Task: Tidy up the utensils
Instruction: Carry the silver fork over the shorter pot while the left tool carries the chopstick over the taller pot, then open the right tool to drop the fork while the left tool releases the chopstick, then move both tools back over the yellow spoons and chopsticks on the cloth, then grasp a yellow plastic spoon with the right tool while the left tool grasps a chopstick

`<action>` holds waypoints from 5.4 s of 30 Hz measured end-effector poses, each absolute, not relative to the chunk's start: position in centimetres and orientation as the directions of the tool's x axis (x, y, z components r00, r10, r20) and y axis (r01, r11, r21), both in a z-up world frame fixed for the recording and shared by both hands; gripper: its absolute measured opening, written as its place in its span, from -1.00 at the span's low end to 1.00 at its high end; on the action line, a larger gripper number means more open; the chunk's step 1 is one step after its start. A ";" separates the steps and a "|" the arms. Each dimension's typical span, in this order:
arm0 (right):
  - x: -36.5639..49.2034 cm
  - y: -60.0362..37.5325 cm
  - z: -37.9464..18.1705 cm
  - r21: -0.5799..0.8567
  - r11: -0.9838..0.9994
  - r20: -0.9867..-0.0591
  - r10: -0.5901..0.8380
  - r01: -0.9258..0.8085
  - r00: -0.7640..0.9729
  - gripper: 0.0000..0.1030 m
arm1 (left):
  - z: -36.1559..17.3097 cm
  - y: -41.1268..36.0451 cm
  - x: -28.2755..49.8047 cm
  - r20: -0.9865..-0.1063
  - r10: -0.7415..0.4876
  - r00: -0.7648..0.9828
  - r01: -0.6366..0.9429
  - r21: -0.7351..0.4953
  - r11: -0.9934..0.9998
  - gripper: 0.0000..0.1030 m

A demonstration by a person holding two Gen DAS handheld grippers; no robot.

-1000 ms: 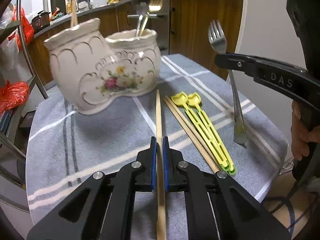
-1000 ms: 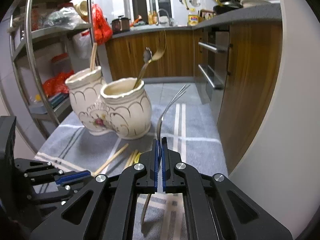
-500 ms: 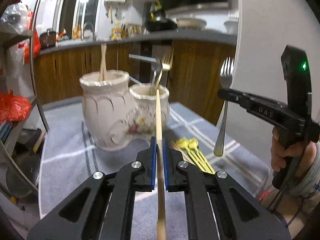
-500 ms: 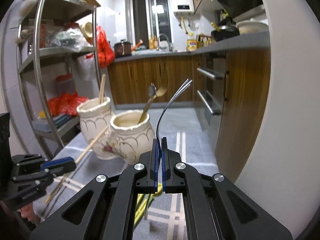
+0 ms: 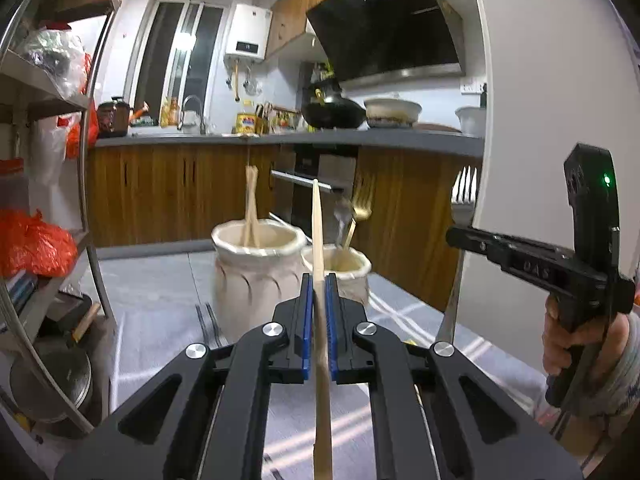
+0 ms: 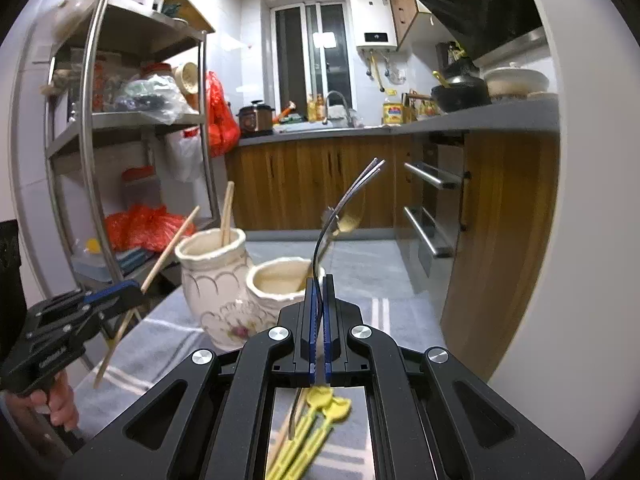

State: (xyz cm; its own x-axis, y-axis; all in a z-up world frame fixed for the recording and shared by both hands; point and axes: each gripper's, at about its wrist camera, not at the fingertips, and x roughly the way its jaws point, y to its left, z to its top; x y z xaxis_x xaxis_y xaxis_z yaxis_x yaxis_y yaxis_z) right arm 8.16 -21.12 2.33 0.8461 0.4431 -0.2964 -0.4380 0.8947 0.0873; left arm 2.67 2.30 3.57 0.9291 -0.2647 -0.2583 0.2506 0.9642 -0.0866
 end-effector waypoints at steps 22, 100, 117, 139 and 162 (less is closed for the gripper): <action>16.4 -17.0 7.1 0.079 0.892 -0.142 0.451 -0.444 0.881 -0.93 | 9.0 7.3 15.1 -0.082 -0.240 0.967 0.208 -0.285 0.936 -0.89; 12.2 -20.0 5.3 0.086 0.888 -0.171 0.460 -0.452 0.871 0.90 | 6.0 3.5 5.6 -0.192 0.012 0.981 -0.015 -0.015 1.000 0.89; 10.9 -23.4 2.0 0.107 0.915 -0.332 0.401 -0.389 0.854 0.90 | 2.1 0.8 4.4 -0.353 -0.042 0.935 0.046 0.003 0.999 0.89; 10.5 -20.9 -6.4 0.041 0.929 -0.720 0.283 -0.367 0.634 0.15 | 0.2 0.1 4.0 -0.441 -0.099 0.892 0.105 -0.011 0.994 0.89; 11.4 -20.4 -7.0 0.122 0.909 -0.761 0.344 -0.398 0.551 -0.79 | -1.0 -3.7 4.5 -0.563 -0.114 0.818 0.174 0.054 0.983 0.89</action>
State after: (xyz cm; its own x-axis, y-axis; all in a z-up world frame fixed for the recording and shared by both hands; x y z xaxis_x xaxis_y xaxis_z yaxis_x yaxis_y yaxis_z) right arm 11.45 -20.41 -7.03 0.5505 0.3438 -0.7607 -0.3985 0.9090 0.1224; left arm 4.51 -3.70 -1.02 0.8184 -0.1140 -0.5632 0.1742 0.9832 0.0541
